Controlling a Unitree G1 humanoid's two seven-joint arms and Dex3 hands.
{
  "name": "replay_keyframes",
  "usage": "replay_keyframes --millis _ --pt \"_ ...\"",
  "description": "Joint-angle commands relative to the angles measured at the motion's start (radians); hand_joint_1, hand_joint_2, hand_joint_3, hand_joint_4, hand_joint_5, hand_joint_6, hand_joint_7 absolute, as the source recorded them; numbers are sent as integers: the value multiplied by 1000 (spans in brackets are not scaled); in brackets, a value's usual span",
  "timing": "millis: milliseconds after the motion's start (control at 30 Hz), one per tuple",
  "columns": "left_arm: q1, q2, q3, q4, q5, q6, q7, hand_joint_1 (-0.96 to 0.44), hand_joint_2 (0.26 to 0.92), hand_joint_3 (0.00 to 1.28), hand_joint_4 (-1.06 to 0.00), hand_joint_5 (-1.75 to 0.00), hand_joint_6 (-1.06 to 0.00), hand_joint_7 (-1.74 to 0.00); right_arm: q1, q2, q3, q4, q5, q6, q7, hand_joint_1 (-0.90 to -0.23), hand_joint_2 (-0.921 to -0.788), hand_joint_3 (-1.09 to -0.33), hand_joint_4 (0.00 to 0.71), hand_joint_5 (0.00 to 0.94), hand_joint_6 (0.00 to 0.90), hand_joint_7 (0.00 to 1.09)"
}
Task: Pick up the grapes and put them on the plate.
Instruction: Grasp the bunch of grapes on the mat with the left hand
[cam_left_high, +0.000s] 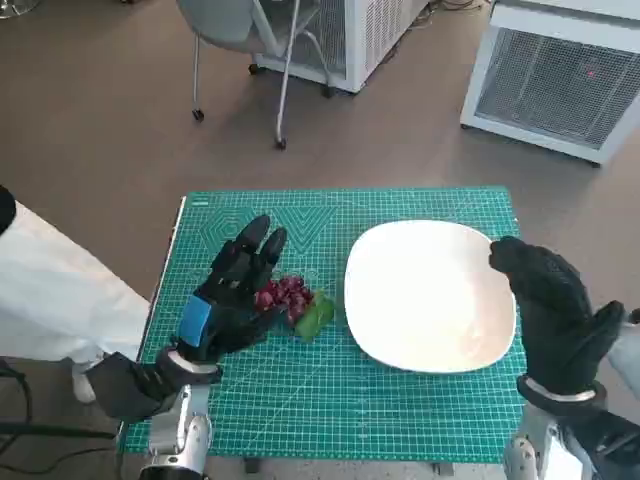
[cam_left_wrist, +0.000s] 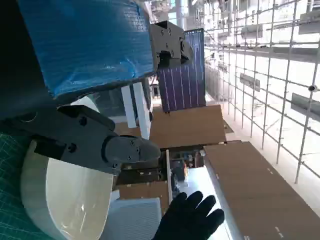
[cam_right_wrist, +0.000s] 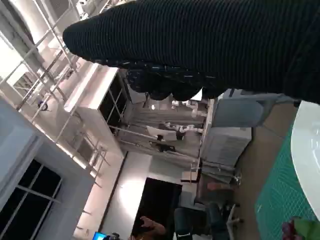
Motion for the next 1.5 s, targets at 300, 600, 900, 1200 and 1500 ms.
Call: replay_keyframes --millis 300,600,900,1200,1500 --pt "10 11 -3 -6 14 -2 1 -208 921 232 -177 0 -149 -275 30 6 -1 -9 -10 15 -13 -387 -921 -610 452 379 194 853" --pt "16 8 -3 -8 18 -2 2 -209 921 234 -176 0 -148 -274 32 4 1 -11 -24 9 -25 -385 -921 -612 451 383 194 855" --pt "17 8 -2 -9 22 -5 4 -211 921 233 -178 -1 -150 -273 31 2 -1 -11 -37 9 -38 -392 -921 -613 450 386 194 856" --pt "20 19 -1 -27 30 0 13 -216 921 231 -180 -2 -154 -272 31 4 0 -9 -38 6 -36 -395 -921 -613 450 388 194 857" --pt "26 88 -16 -86 187 -18 116 -258 920 151 -207 -8 -179 -256 29 2 1 -8 -33 5 -28 -396 -921 -613 449 391 194 859"
